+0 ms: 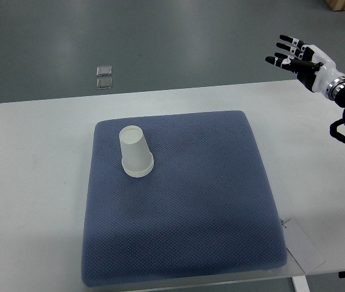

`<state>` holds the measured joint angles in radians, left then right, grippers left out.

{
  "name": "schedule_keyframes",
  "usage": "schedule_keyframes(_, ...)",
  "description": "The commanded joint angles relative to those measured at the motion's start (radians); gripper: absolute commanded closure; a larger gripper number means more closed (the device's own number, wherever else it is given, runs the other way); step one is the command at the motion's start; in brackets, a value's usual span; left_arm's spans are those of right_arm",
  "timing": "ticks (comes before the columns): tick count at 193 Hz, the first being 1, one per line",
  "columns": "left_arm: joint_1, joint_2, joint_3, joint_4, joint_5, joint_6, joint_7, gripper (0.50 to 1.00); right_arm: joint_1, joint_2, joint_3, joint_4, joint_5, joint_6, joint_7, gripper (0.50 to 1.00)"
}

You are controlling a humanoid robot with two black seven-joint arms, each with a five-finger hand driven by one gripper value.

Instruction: Stack paper cups

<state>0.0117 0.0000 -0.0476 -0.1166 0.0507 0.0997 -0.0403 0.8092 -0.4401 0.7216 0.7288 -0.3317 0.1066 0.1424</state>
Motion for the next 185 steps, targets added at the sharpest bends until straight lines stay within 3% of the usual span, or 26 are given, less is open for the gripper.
schedule_keyframes(1,0.001,0.0,0.0,0.0,0.0,0.0,0.0,0.5,-0.038,0.003,0.021,0.003,-0.007,-0.005,0.008,0.583)
schedule_keyframes(143,0.001,0.0,0.0,0.0,0.0,0.0,0.0,0.5,-0.107,0.126,0.025,0.014,-0.03,0.007,0.008,0.583)
schedule_keyframes(185,0.001,0.0,0.0,0.0,0.0,0.0,-0.001,0.5,-0.108,0.139,0.025,0.018,-0.029,0.094,0.008,0.583)
